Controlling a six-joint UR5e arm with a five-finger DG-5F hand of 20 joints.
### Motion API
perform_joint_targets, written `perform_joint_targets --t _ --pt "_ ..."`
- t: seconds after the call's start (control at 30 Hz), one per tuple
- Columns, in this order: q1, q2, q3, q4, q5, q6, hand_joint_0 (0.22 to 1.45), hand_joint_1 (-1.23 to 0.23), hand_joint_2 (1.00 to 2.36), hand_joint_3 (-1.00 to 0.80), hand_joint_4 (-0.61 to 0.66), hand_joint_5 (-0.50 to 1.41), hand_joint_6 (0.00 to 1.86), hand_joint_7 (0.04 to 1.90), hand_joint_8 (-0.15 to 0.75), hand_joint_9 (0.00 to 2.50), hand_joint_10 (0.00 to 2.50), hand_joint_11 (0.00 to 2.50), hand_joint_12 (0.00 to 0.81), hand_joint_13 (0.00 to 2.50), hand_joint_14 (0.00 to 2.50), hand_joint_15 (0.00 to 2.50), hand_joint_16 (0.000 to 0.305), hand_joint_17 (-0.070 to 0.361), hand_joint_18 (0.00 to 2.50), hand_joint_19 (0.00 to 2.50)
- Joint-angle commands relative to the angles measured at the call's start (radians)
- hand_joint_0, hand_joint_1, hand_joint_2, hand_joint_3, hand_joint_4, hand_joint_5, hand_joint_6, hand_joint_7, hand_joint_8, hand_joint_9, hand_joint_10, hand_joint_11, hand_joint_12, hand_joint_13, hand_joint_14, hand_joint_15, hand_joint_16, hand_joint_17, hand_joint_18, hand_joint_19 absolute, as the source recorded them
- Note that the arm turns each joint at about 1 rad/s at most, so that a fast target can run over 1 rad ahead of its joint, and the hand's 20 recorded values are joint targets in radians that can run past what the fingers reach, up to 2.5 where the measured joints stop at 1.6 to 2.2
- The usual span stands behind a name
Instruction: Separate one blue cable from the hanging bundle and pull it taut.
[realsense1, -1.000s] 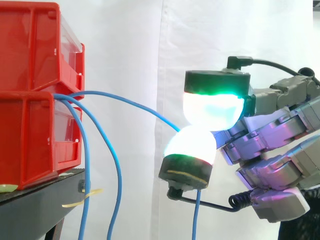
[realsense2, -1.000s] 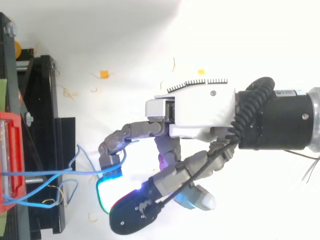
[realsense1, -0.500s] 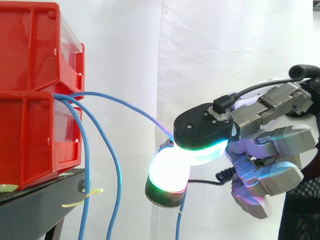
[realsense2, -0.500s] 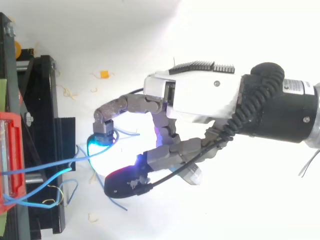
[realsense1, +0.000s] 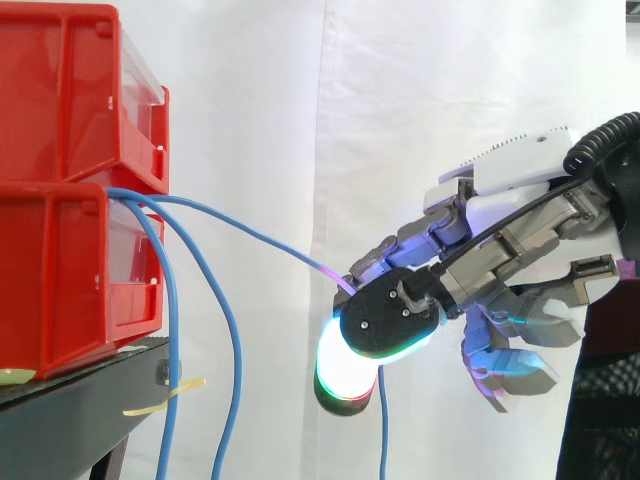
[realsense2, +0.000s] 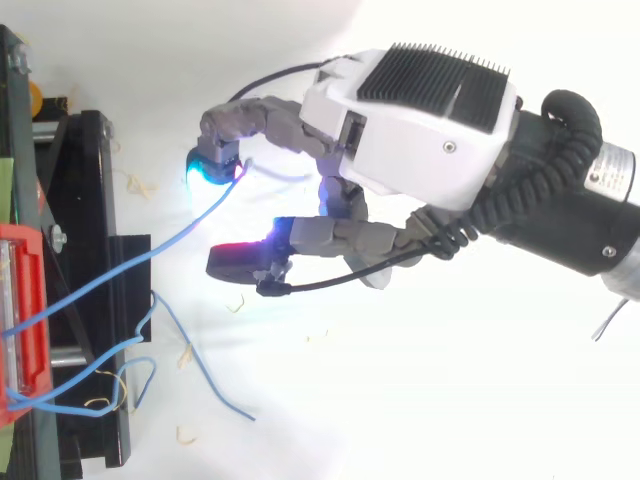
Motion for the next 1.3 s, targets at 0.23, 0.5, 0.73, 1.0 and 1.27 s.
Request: perform_joint_targets --t 0.23,0.5,0.73,1.0,1.27 --pt "0.046 0.0 0.0 0.037 0.157 -0.384 0.7 -0.79 1.02 -0.07 0.12 0.11 0.51 1.04 0.213 2.02 0.02 0.62 0.324 1.64 0.03 1.0 0.054 0.122 1.25 0.71" --pt "0.076 0.026 0.0 0.042 0.18 -0.47 0.7 -0.8 1.02 -0.07 0.12 0.11 0.51 1.05 0.216 2.03 0.02 0.62 0.323 1.64 0.03 1.0 0.054 0.122 1.25 0.71" --pt "0.085 0.049 0.0 0.049 0.183 -0.532 0.7 -0.8 1.02 -0.07 0.12 0.11 0.51 1.05 0.213 2.03 0.02 0.62 0.323 1.64 0.03 1.0 0.054 0.121 1.25 0.71" --pt "0.088 0.06 -0.002 0.04 0.037 -0.41 0.7 -0.8 1.02 -0.09 0.12 0.11 0.51 1.05 0.211 2.02 0.02 0.61 0.324 1.63 0.03 1.01 0.053 0.12 1.23 0.71" --pt "0.094 0.063 -0.002 0.011 -0.039 -0.216 0.7 -0.79 1.02 -0.09 0.12 0.11 0.51 1.05 0.212 2.01 0.02 0.61 0.318 1.62 0.03 1.0 0.053 0.119 1.22 0.72"
